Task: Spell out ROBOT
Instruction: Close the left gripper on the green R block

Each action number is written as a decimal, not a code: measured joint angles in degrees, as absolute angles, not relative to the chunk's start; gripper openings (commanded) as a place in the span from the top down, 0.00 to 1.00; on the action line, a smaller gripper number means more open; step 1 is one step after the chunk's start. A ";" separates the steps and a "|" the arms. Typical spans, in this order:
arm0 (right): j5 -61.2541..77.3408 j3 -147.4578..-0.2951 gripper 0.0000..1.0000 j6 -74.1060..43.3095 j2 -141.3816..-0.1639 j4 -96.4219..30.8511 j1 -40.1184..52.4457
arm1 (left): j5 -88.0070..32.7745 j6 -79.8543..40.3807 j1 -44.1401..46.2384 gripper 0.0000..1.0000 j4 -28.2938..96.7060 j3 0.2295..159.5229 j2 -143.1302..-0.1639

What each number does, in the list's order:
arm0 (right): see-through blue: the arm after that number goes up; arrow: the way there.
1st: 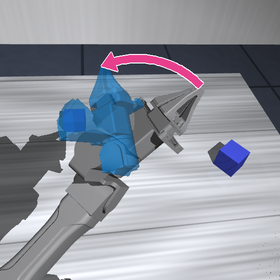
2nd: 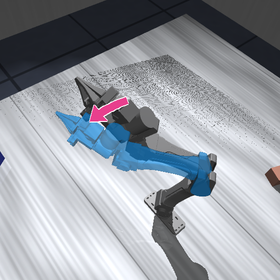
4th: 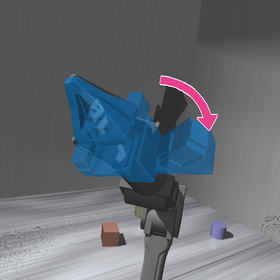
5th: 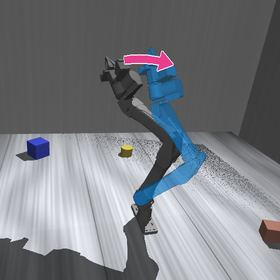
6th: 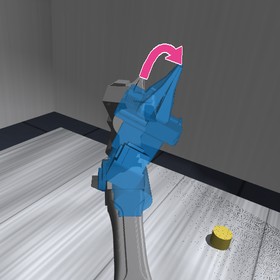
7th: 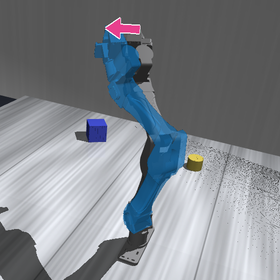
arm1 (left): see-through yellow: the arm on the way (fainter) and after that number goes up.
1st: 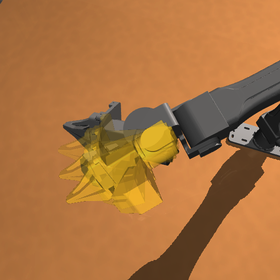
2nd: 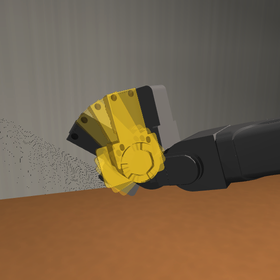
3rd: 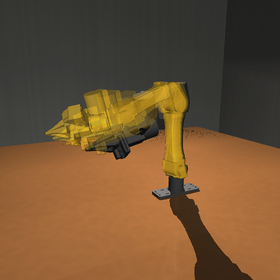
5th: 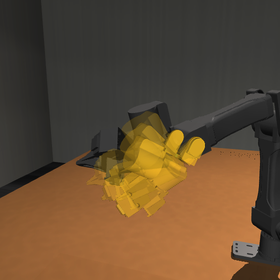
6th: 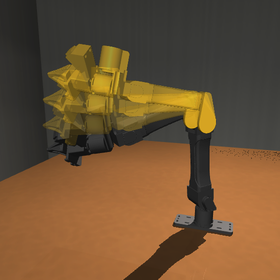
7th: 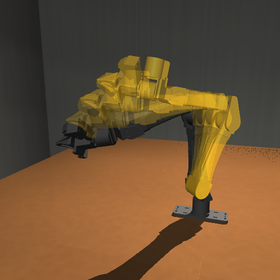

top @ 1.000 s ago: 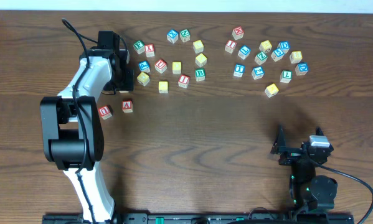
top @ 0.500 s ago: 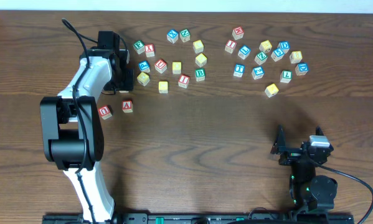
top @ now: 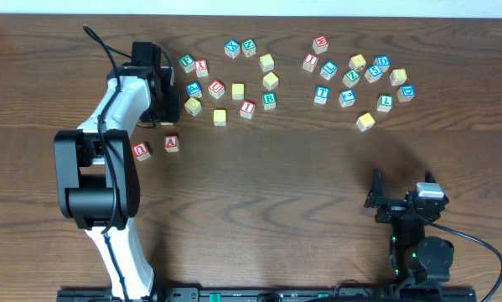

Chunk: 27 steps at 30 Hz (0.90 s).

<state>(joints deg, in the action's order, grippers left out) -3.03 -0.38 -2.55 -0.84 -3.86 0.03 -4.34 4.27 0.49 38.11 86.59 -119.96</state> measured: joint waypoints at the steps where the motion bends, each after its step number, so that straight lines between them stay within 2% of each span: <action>1: -3.03 -0.38 0.01 -2.55 -0.84 -3.86 0.03 | -4.34 4.36 0.49 0.63 38.11 86.59 -119.96; 14: -3.03 -0.38 0.01 -2.57 -0.84 -3.86 0.03 | -4.34 4.36 0.49 0.63 38.13 86.59 -119.96; 18: -3.03 -0.38 0.01 -2.57 -0.84 -3.86 0.03 | -4.34 4.32 0.49 0.67 38.13 86.59 -119.96; 27: -3.03 -0.38 0.01 -2.57 -0.84 -3.86 0.03 | -4.34 4.36 0.49 0.67 38.13 86.59 -119.96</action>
<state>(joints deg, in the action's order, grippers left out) -3.03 -0.38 -2.57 -0.84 -3.86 0.03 -4.34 4.36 0.49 38.13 86.59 -119.96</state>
